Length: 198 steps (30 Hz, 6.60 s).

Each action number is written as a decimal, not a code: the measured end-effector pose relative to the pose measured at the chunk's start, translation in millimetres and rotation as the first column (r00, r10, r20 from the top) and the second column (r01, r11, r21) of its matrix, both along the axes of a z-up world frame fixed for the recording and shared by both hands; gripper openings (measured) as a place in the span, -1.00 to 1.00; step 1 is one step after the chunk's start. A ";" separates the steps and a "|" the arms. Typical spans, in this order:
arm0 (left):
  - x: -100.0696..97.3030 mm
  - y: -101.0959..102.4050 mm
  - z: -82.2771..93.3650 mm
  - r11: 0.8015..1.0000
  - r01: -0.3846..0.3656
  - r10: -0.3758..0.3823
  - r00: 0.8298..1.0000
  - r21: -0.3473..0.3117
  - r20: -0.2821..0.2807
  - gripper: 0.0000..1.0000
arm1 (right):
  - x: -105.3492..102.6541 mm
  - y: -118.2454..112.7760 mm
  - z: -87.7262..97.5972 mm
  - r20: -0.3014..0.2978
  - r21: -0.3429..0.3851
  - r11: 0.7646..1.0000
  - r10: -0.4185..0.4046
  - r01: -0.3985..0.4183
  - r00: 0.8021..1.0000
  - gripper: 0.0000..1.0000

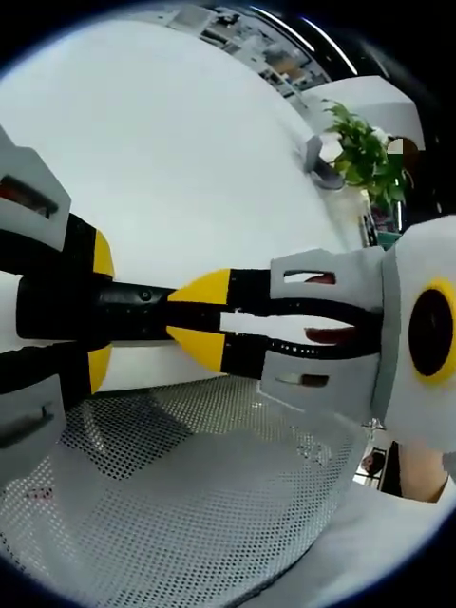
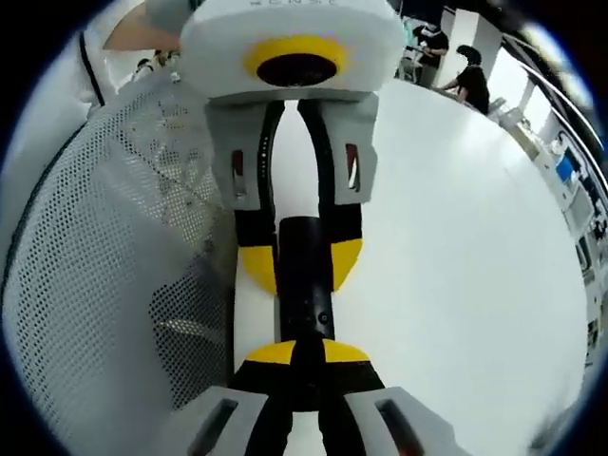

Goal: Press the specified remote control buttons in sequence, fully releasing each button before pressing the next.

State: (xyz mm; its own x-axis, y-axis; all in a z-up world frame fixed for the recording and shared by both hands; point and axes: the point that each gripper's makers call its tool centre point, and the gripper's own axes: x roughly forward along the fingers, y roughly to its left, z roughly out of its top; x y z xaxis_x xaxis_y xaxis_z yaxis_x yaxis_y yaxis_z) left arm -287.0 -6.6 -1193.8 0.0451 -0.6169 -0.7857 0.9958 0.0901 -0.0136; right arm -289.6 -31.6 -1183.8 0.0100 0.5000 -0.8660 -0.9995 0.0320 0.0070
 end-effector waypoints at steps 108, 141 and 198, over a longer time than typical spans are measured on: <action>-1.3 -0.8 0.8 0.998 0.003 -0.002 1.000 0.068 -0.008 -0.51 | 1.2 -6.4 -1.4 0.031 -0.035 0.993 -0.115 0.116 0.993 -1.00; -1.1 -1.0 0.3 0.996 0.023 -0.022 1.000 0.083 -0.016 -0.51 | 1.5 -16.1 0.3 0.037 -0.003 0.992 -0.129 0.129 0.991 -1.00; -0.8 -1.1 0.1 0.996 0.018 -0.017 1.000 0.090 -0.009 -0.51 | 2.3 7.2 0.8 -0.045 0.082 0.951 -0.297 0.300 0.954 -1.00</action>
